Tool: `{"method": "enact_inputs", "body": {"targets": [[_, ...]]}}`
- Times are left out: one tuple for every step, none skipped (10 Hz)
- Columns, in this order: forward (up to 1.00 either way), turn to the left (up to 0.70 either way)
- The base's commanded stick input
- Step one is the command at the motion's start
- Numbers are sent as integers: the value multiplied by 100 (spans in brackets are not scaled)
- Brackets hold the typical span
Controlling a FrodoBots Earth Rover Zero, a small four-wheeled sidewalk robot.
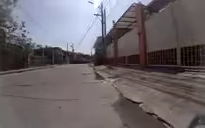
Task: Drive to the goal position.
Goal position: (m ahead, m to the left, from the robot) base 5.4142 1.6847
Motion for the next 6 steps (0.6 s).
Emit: {"method": "enact_inputs", "body": {"targets": [[100,0],[100,0],[100,0],[100,0],[100,0],[100,0]]}}
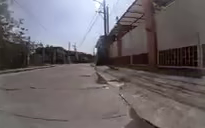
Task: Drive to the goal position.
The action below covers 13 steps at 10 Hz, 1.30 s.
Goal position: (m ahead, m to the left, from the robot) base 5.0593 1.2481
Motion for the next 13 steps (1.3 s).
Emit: {"method": "enact_inputs", "body": {"targets": [[100,20],[100,40],[100,40],[100,18],[100,0],[100,0],[100,0],[100,0],[100,0],[100,0],[100,0],[100,0],[100,0]]}}
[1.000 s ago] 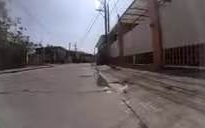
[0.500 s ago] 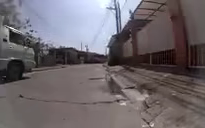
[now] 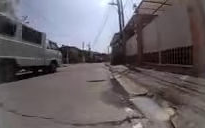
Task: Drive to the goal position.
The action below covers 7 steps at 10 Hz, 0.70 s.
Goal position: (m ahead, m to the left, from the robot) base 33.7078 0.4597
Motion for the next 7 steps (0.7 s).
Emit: {"method": "enact_inputs", "body": {"targets": [[100,0],[100,0],[100,0],[100,0],[100,0],[100,0],[100,0]]}}
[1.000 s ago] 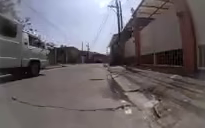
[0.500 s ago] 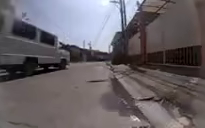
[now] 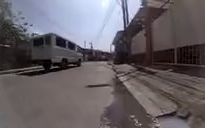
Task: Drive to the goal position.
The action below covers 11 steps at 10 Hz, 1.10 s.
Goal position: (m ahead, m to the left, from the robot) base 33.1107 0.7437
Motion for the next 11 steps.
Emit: {"method": "enact_inputs", "body": {"targets": [[100,0],[100,0],[100,0],[100,0],[100,0],[100,0],[100,0],[100,0],[100,0],[100,0],[100,0]]}}
